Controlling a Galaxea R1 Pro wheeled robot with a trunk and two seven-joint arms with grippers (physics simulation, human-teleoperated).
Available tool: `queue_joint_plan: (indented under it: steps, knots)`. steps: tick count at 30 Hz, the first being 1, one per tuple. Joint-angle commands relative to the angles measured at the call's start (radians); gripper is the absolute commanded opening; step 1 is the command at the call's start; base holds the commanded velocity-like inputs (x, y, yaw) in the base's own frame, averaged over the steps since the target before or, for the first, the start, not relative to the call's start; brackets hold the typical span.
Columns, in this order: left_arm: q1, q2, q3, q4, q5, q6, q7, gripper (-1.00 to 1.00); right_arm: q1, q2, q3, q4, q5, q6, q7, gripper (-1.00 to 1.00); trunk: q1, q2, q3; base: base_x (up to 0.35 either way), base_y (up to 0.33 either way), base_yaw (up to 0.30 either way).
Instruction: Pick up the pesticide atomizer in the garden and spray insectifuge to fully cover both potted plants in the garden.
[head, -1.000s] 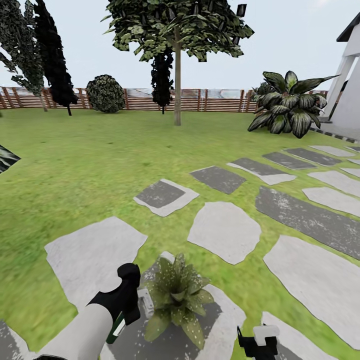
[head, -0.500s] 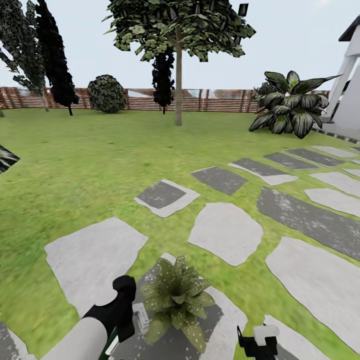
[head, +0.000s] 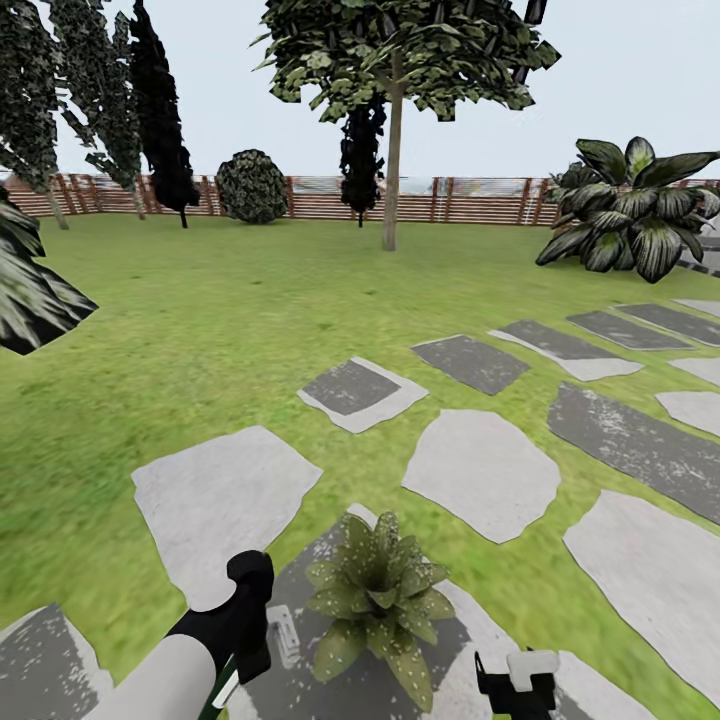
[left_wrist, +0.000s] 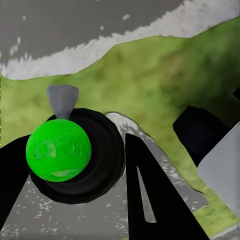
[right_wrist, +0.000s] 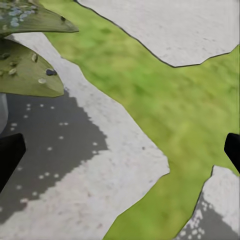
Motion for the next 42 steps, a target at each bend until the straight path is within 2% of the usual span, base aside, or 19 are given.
queue_joint_plan:
  steps: [1,8,14,22,31,33,35,37,39,42]
  knots:
    - [0.0,0.0,-0.003,-0.001,-0.004,0.009,-0.007,-1.0,-0.001,0.0,-0.004,0.001,0.01,-0.003,-0.006,1.0,0.0,0.0,-0.001,0.0,0.0,0.024]
    - [0.016,0.002,-0.003,0.011,-0.006,0.009,-0.004,-1.0,-0.001,-0.01,-0.005,0.002,0.011,-0.003,-0.008,1.0,0.0,0.0,-0.001,0.0,0.0,0.004]
    - [0.023,0.0,0.01,-0.001,0.001,0.009,0.037,-1.0,-0.001,-0.011,-0.005,0.002,0.011,-0.003,-0.009,1.0,0.0,0.0,-0.001,0.0,-0.066,0.0]
    - [0.023,-0.001,0.007,-0.002,0.002,0.009,0.038,-1.0,-0.001,-0.01,-0.005,0.002,0.011,-0.003,-0.009,1.0,0.0,0.0,-0.002,-0.125,-0.228,0.001]
    - [0.029,0.005,0.011,0.006,-0.001,0.009,0.04,-1.0,-0.001,-0.01,-0.004,0.002,0.011,-0.003,-0.009,1.0,0.0,0.0,-0.007,-0.016,-0.026,0.079]
    - [0.029,0.004,0.01,-0.001,0.003,0.009,0.039,-1.0,-0.001,-0.01,-0.004,0.002,0.011,-0.003,-0.009,1.0,0.0,0.0,-0.007,0.0,0.0,0.003]
    - [0.024,-0.009,0.008,-0.02,0.005,0.009,0.039,-1.0,-0.001,-0.01,-0.004,0.002,0.011,-0.003,-0.009,1.0,0.0,0.0,-0.007,0.0,0.0,0.0]
    - [0.022,-0.028,0.006,-0.098,0.006,0.009,0.037,-1.0,-0.001,-0.01,-0.004,0.002,0.011,-0.003,-0.009,1.0,0.0,0.0,-0.007,0.0,0.0,0.0]
    - [0.022,-0.03,0.008,-0.126,0.006,0.009,0.036,-1.0,-0.001,-0.01,-0.004,0.002,0.011,-0.003,-0.009,1.0,0.0,0.0,-0.007,0.0,0.0,0.0]
    - [0.027,-0.024,0.006,-0.123,0.007,0.008,0.037,-1.0,-0.001,-0.01,-0.004,0.002,0.011,-0.003,-0.009,1.0,0.0,0.0,-0.007,0.0,0.0,0.0]
